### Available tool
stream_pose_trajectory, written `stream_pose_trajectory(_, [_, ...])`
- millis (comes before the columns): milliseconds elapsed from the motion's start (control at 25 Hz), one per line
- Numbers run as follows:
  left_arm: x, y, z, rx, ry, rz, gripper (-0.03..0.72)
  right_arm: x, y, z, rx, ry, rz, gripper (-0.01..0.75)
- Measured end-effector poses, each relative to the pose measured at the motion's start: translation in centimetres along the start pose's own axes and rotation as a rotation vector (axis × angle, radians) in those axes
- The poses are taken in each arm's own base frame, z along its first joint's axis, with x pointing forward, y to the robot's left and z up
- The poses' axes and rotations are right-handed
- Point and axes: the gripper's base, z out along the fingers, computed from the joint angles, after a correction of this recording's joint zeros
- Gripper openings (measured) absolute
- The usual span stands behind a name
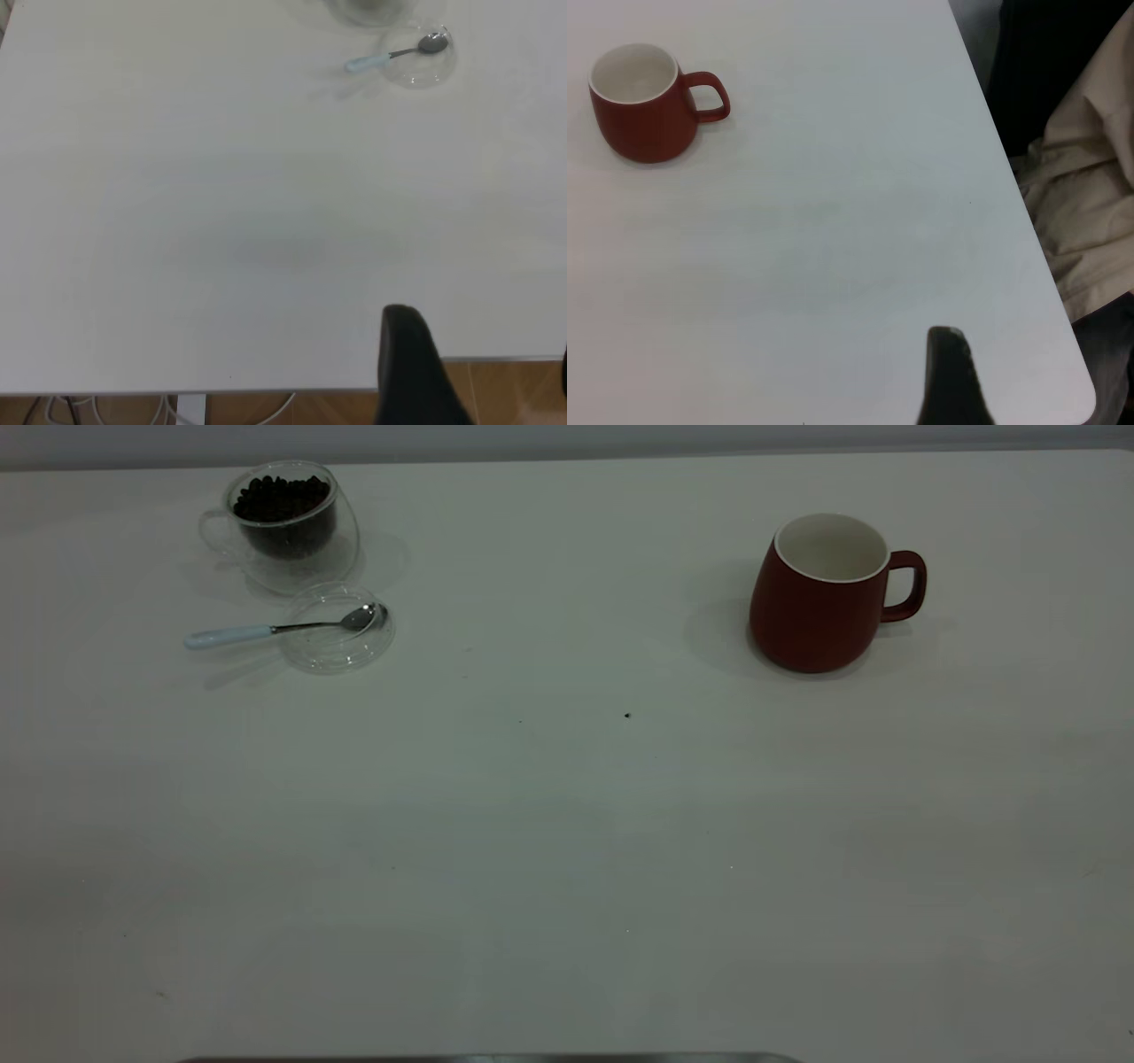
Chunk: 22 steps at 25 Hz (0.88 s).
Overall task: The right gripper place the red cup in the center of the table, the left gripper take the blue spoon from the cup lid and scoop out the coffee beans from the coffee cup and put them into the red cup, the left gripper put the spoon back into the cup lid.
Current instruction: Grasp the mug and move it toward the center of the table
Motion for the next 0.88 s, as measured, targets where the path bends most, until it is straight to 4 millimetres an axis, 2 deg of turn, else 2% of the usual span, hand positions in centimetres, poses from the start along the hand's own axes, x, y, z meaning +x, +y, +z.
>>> stream_pose_trajectory(320, [0.0,0.0,0.0,0.0,0.0,0.0,0.46,0.0,0.1,0.0,-0.079,-0.003,-0.03,0.531])
stream_pose_trajectory(720, [0.0,0.0,0.0,0.0,0.0,0.0,0.46,0.0,0.2,0.0,-0.096,-0.004,-0.029,0.531])
stream_pose_trajectory(880, [0.0,0.0,0.0,0.0,0.0,0.0,0.46,-1.5,0.6,-0.7,-0.147,-0.049,-0.001,0.531])
